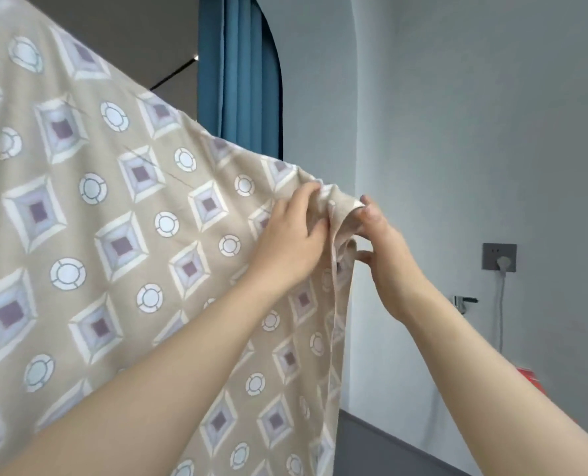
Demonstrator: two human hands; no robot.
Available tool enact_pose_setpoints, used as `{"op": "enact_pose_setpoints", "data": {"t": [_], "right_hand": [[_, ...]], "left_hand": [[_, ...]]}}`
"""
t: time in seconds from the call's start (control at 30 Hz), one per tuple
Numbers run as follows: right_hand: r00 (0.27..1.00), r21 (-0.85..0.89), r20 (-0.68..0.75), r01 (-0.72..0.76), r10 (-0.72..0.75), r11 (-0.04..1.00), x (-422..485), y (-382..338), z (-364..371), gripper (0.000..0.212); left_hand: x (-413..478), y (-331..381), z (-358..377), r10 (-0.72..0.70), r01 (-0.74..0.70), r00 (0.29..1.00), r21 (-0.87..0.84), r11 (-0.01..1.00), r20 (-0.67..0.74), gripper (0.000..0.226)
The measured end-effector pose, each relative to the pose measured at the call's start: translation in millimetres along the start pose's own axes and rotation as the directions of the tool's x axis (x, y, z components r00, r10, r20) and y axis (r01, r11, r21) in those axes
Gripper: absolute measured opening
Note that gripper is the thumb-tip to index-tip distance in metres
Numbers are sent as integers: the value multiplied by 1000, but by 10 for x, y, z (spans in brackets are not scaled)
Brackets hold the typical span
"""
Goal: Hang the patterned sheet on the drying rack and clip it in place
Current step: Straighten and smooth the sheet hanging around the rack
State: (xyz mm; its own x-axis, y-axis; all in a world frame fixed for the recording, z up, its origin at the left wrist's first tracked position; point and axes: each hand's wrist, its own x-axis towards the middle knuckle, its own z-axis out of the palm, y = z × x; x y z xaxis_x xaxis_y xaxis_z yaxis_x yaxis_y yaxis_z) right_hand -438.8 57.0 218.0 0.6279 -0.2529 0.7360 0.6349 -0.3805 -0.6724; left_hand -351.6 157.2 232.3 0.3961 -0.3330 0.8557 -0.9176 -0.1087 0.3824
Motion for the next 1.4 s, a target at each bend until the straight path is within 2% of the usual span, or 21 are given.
{"op": "enact_pose_setpoints", "data": {"t": [0.07, 0.17, 0.23, 0.27, 0.3, 0.33, 0.37, 0.43, 0.47, 0.53, 0.63, 0.73, 0.87, 0.97, 1.17, 1.27, 1.4], "right_hand": [[1000, -52, 11, -16, 17, 999, 53, -76, 59, 35], [998, -16, -40, -54, 54, 998, 131, -120, 92, 31], [970, 1, -241, 20, -19, 1000, 217, -187, 26, 20], [927, 27, -372, 74, -58, 997, 280, -224, -31, 14], [886, 44, -455, 121, -88, 992, 337, -264, -90, 9], [875, 46, -474, 134, -97, 990, 385, -282, -133, 7], [899, 34, -431, 107, -82, 994, 420, -279, -143, 11], [956, -8, -294, -24, 20, 1000, 467, -219, -107, 36], [959, -19, -279, -56, 49, 998, 481, -202, -81, 43], [933, -29, -360, -20, 8, 999, 539, -230, -91, 45], [855, -47, -511, 80, -93, 996, 697, -381, -238, 47], [781, 26, -615, 163, -112, 986, 821, -432, -331, 53], [828, 19, -561, 4, 8, 1000, 742, -279, -368, 34], [798, 8, -602, -23, 23, 1000, 718, -200, -430, 35], [835, -151, -545, -191, 80, 970, 661, 48, -300, 31], [801, -174, -579, -301, 150, 938, 670, 245, -202, 25], [709, 5, -671, -289, 217, 957, 695, 393, 94, 16]], "left_hand": [[41, 18, -50, 2, -2, 1000, 15, 1000, 18, 42], [68, 15, -155, -9, 4, 997, 59, 998, 72, 44], [95, 4, -259, 15, -24, 997, 127, 992, 70, 46], [123, -4, -316, 32, -40, 998, 158, 987, 56, 46], [156, -13, -368, 58, -62, 998, 186, 981, 29, 45], [190, -12, -415, 84, -83, 996, 214, 973, 5, 45], [222, -4, -455, 104, -98, 995, 241, 966, -9, 45], [276, 11, -493, 123, -119, 992, 289, 950, 2, 48], [304, 16, -496, 136, -133, 991, 315, 940, 15, 49], [376, 28, -494, 176, -171, 984, 371, 913, 22, 51], [544, 80, -530, 255, -218, 967, 464, 858, -19, 51], [679, 176, -560, 311, -246, 950, 523, 816, -39, 51], [656, 180, -548, 333, -296, 942, 597, 746, 51, 51], [606, 57, -605, 349, -329, 931, 653, 682, 105, 49], [98, -376, -804, 359, -325, 925, 745, 583, 123, 37], [-94, -576, -916, 366, -353, 912, 809, 469, 186, 29], [-159, -466, -1124, 488, -358, 863, 839, 411, 129, 22]]}}
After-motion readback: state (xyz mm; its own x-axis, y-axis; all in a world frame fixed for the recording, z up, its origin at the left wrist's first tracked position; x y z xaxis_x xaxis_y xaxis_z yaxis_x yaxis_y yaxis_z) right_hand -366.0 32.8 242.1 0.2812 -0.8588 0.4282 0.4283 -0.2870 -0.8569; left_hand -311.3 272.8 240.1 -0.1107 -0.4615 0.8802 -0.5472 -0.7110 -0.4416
